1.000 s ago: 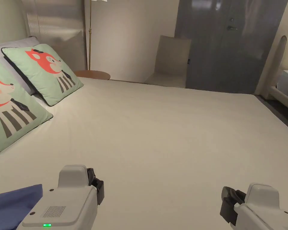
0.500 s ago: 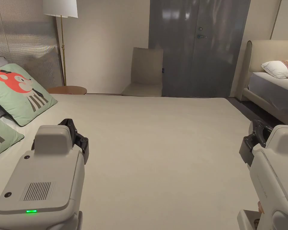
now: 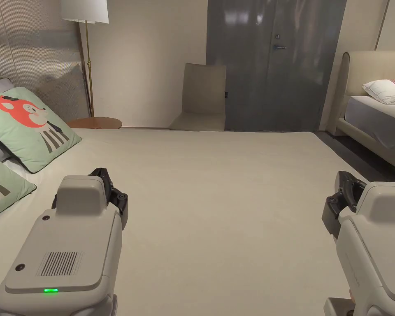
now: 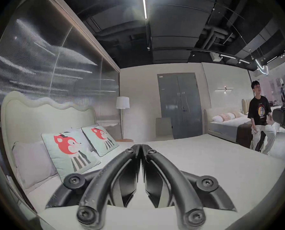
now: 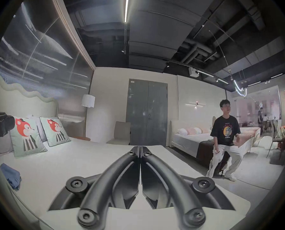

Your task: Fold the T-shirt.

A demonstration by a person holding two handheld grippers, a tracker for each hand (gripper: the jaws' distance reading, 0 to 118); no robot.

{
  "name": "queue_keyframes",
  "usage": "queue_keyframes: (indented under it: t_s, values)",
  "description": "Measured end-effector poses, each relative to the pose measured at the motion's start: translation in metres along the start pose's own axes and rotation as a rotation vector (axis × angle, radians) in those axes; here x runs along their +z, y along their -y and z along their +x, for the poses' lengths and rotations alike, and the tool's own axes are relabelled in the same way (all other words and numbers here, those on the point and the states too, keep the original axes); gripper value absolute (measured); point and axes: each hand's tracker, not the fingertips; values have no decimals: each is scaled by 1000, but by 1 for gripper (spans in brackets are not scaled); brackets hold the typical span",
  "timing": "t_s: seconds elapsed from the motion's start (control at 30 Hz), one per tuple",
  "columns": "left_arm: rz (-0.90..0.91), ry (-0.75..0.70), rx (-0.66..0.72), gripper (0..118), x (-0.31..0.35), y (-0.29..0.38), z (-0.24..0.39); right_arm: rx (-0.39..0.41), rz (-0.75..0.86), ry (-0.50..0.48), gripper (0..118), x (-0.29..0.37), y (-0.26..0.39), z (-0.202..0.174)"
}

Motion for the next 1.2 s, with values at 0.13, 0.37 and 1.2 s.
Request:
queue_keyframes:
  t_s: [0.13, 0.37, 1.2]
  values:
    - [-4, 7, 8, 0, 0, -1, 0, 4, 0, -7, 0, 0, 1, 0]
    - [-9, 18, 2, 0, 1, -2, 0, 18, 3, -19, 0, 2, 0, -1]
    - [-30, 32, 25, 64, 3, 1, -2, 16, -12, -20, 97, 1, 3, -1]
